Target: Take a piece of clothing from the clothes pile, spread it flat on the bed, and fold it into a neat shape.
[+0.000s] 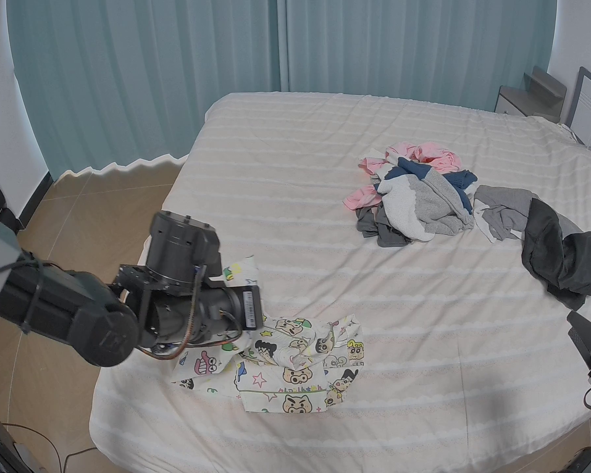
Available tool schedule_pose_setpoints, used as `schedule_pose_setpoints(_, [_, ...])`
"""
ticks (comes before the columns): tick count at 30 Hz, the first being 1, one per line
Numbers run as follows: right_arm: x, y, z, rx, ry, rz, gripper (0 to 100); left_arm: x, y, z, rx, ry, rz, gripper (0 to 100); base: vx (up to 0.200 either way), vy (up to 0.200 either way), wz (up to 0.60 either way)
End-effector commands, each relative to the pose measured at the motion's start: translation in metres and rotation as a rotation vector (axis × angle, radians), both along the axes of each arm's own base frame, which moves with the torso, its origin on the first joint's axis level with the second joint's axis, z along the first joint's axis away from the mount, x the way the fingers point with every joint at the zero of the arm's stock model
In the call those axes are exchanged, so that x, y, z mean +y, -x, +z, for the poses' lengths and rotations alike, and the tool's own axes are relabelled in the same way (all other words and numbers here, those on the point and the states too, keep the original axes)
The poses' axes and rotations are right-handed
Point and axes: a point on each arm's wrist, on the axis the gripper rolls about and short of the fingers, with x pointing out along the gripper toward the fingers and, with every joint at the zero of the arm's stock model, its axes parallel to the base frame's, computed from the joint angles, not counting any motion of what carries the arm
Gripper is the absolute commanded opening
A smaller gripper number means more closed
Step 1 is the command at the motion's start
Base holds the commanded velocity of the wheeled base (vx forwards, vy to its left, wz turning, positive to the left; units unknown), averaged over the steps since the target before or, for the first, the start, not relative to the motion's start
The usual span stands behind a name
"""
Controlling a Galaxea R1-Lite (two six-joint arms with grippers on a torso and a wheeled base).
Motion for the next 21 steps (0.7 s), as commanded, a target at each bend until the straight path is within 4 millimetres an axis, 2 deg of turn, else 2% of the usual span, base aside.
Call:
schedule_pose_setpoints(1, [0.0, 0.002, -0.005, 0.009, 0.002, 0.002, 100, -0.04, -0.006, -0.03, 0.005, -0.01, -0.054, 0, 0.0, 0.0, 0.0])
schedule_pose_setpoints(4, [0.0, 0.002, -0.005, 0.008, 0.001, 0.002, 100, -0.053, -0.004, -0.038, 0.005, 0.01, -0.067, 0, 0.0, 0.0, 0.0])
schedule_pose_setpoints(9, [-0.001, 0.003, -0.004, 0.002, 0.002, 0.002, 100, -0.068, 0.004, -0.038, 0.021, 0.042, -0.091, 0, 0.0, 0.0, 0.0])
schedule_pose_setpoints(16, [-0.001, 0.003, -0.004, 0.002, 0.0, 0.002, 100, -0.076, 0.0, -0.039, 0.015, 0.055, -0.095, 0, 0.0, 0.0, 0.0])
schedule_pose_setpoints(21, [0.0, 0.003, -0.004, 0.002, 0.002, 0.003, 100, -0.082, 0.003, -0.043, 0.026, 0.051, -0.11, 0, 0.0, 0.0, 0.0])
